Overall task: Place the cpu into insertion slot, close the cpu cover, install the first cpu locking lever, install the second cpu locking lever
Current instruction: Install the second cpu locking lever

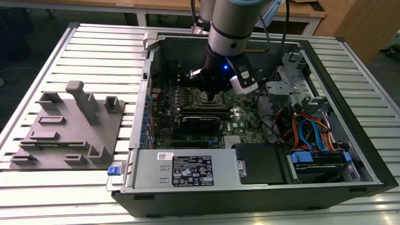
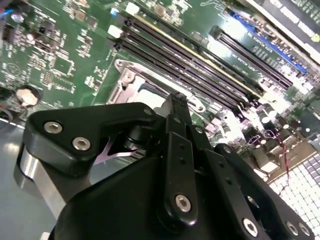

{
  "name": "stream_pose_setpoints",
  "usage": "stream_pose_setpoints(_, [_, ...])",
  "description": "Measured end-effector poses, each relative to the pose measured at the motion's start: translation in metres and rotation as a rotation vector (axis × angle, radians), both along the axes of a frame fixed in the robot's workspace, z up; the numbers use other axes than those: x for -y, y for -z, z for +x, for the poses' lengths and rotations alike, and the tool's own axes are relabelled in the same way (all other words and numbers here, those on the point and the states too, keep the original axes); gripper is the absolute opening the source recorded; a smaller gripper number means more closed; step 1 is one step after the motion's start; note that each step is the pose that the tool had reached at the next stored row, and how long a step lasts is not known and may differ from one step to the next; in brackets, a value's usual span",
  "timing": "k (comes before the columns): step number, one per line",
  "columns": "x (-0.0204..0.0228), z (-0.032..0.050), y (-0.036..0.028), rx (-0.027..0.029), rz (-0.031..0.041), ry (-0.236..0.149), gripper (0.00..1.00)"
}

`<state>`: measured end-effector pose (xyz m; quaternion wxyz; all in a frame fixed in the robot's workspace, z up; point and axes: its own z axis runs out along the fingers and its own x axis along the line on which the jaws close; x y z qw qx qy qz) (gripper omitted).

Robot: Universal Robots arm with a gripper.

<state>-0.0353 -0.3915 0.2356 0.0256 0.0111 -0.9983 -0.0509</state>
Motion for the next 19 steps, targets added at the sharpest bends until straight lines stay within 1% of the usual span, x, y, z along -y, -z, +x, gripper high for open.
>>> stream_pose_setpoints(3, [0.0034,-0.0021,0.0014,-0.0052,0.0034,0.000,0.10])
stream_pose_setpoints(8, [0.0048,-0.0081,0.0035,-0.0120,0.0113,0.000,0.10])
stream_pose_setpoints(12, [0.0094,-0.0090,0.0058,-0.0177,0.0174,0.000,0.10])
stream_pose_setpoints(14, [0.0104,-0.0099,0.0069,-0.0190,0.0219,0.000,0.10])
stream_pose_setpoints(16, [0.0106,-0.0123,0.0081,-0.0196,0.0261,0.000,0.10])
stream_pose_setpoints(19, [0.0108,-0.0162,0.0105,-0.0209,0.0278,0.000,0.10])
